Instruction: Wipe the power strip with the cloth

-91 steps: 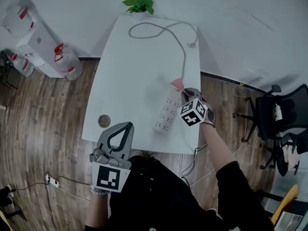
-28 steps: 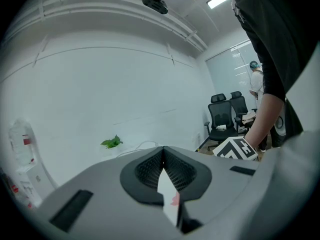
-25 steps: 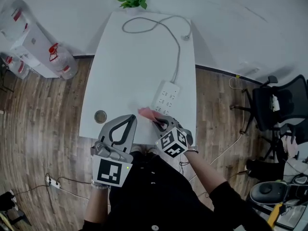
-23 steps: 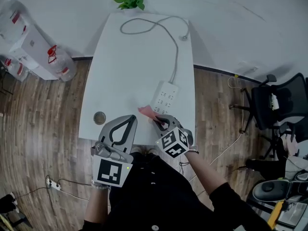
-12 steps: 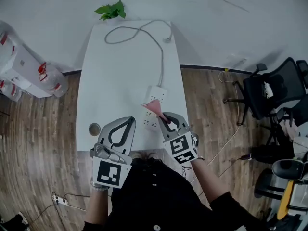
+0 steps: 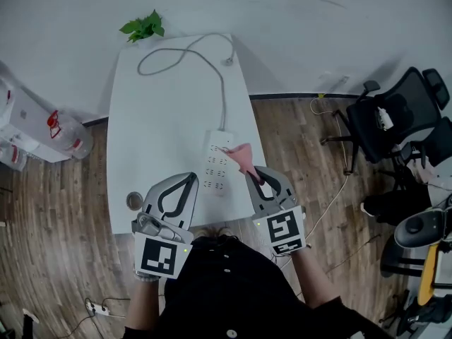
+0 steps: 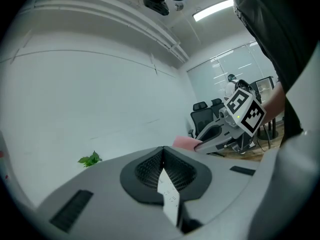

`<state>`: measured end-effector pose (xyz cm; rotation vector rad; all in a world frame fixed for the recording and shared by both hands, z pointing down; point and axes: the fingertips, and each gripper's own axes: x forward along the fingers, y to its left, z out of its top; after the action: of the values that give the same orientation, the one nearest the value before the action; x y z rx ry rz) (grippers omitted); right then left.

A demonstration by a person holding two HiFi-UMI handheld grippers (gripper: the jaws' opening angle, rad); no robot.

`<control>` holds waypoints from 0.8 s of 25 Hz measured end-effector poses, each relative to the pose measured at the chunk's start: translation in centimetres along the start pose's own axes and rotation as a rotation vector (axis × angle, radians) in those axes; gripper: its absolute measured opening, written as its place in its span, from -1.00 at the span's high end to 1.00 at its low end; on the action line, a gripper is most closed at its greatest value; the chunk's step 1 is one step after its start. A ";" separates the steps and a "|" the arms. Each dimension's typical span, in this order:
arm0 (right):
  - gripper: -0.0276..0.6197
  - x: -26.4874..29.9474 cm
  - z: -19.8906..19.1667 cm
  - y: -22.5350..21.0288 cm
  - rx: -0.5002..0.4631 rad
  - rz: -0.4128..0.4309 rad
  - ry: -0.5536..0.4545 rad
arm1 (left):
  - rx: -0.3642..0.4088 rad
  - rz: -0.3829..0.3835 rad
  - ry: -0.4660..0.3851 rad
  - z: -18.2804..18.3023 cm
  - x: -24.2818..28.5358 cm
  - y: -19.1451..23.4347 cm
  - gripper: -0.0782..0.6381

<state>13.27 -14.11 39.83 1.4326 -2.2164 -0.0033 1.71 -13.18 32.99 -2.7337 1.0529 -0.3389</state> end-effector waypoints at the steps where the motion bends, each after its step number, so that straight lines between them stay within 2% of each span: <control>1: 0.73 -0.3 0.0 -0.2 0.003 -0.008 0.000 | -0.001 -0.006 0.001 0.0 0.1 -0.1 0.74; 10: 0.73 -2.0 -0.1 -1.1 0.028 -0.063 0.001 | -0.002 -0.039 -0.001 0.0 0.5 -0.7 0.74; 20: 0.73 -1.8 -0.1 -0.8 0.027 -0.060 0.002 | 0.012 -0.040 -0.004 0.0 0.4 -0.7 0.74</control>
<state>14.58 -12.87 38.97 1.5130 -2.1790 0.0081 2.50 -12.95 33.23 -2.7470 0.9932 -0.3443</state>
